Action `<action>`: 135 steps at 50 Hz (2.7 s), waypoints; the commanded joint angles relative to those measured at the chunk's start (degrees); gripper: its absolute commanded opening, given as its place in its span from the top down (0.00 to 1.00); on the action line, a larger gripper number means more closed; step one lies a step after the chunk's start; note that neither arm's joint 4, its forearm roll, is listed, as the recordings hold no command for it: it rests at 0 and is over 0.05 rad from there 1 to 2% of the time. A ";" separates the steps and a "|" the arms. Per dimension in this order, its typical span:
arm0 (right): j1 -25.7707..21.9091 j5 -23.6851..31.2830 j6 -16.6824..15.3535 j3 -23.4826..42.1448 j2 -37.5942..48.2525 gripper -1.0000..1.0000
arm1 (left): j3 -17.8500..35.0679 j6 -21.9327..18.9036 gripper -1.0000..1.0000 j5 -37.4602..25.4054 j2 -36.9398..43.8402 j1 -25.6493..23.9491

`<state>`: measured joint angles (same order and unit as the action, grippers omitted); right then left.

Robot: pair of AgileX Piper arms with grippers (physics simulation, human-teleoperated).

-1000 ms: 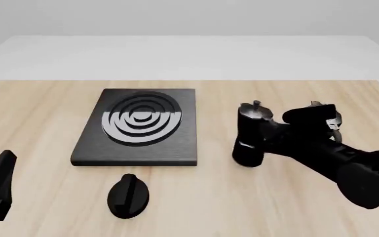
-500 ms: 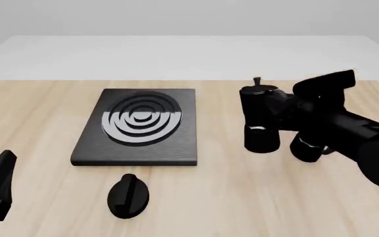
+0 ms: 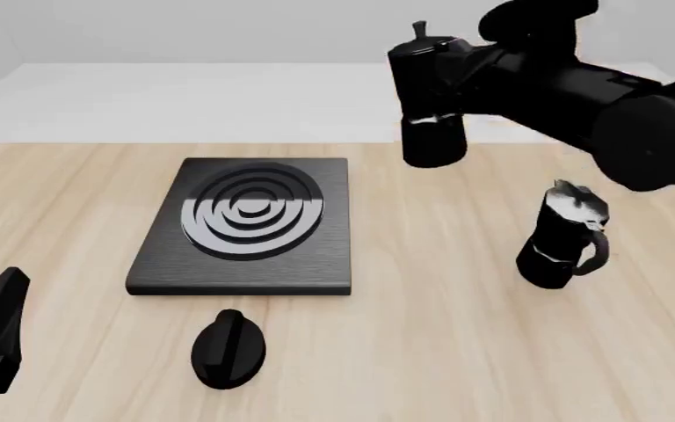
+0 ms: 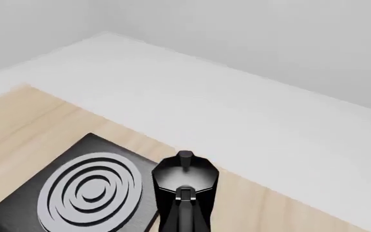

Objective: Put both moka pots on the stove.

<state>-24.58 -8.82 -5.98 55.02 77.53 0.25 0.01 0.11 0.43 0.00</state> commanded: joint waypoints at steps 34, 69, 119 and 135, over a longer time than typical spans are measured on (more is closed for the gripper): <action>-10.60 19.01 3.20 66.57 46.21 1.00 | 0.00 0.00 0.00 0.00 0.01 0.00; -13.74 32.26 5.30 90.24 65.89 1.00 | 0.00 0.01 0.00 0.00 0.00 0.00; -13.24 32.71 5.46 85.19 67.15 1.00 | 0.00 0.01 0.00 0.00 0.00 0.00; -13.10 26.95 7.93 69.43 59.79 1.00 | 0.00 0.00 0.00 0.00 0.00 0.00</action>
<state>-37.72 20.86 0.34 132.86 140.59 0.25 0.01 0.11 0.42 0.00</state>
